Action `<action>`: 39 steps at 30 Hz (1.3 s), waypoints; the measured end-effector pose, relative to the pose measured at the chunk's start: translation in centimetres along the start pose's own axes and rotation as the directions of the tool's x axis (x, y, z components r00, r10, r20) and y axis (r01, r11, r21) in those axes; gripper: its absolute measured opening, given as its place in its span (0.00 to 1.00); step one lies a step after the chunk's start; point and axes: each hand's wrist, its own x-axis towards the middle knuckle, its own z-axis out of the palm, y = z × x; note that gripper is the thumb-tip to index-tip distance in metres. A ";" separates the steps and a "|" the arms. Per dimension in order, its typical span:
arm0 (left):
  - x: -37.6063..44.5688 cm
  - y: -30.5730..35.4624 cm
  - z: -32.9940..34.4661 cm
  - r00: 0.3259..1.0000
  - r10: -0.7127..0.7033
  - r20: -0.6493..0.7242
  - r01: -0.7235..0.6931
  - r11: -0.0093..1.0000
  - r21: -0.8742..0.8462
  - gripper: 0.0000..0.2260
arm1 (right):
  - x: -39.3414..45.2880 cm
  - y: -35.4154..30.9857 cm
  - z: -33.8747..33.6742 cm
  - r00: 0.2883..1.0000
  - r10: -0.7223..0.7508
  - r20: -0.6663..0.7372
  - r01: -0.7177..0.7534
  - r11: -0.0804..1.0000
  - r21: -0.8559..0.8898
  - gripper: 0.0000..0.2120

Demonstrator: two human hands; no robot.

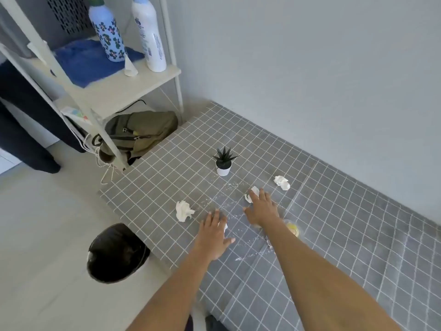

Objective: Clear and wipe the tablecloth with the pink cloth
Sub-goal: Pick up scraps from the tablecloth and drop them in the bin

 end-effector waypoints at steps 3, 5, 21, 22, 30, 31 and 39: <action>0.3 -0.3 1.2 0.998 -0.023 -0.062 0.022 1.000 -0.016 0.29 | 1.0 0.7 0.5 0.999 0.021 -0.028 -0.020 0.999 0.049 0.32; 0.6 -0.8 2.0 0.994 -0.014 -0.110 0.012 1.000 -0.015 0.26 | 1.7 0.9 1.0 0.998 0.017 -0.062 -0.013 0.997 0.078 0.32; 2.2 -2.0 0.4 0.915 -0.021 -0.402 0.055 0.996 0.073 0.31 | 4.4 1.6 1.2 0.939 0.013 -0.343 0.025 0.994 0.106 0.34; 2.4 -2.4 0.0 0.900 -0.045 -0.435 0.084 0.994 0.072 0.31 | 4.7 1.7 0.7 0.931 0.016 -0.365 0.021 0.995 0.098 0.34; 2.3 -6.6 -0.4 0.873 -0.302 -0.382 0.331 0.944 0.010 0.25 | 6.6 4.3 -1.8 0.928 0.127 -0.350 -0.110 0.992 0.068 0.25; 2.3 -6.9 -0.2 0.876 -0.323 -0.358 0.341 0.940 -0.014 0.24 | 6.7 4.6 -1.8 0.931 0.153 -0.330 -0.132 0.988 0.085 0.23; 2.2 -7.5 -0.3 0.851 -0.389 -0.352 0.368 0.921 -0.128 0.23 | 7.2 5.3 -1.4 0.933 0.178 -0.314 -0.088 0.956 0.280 0.20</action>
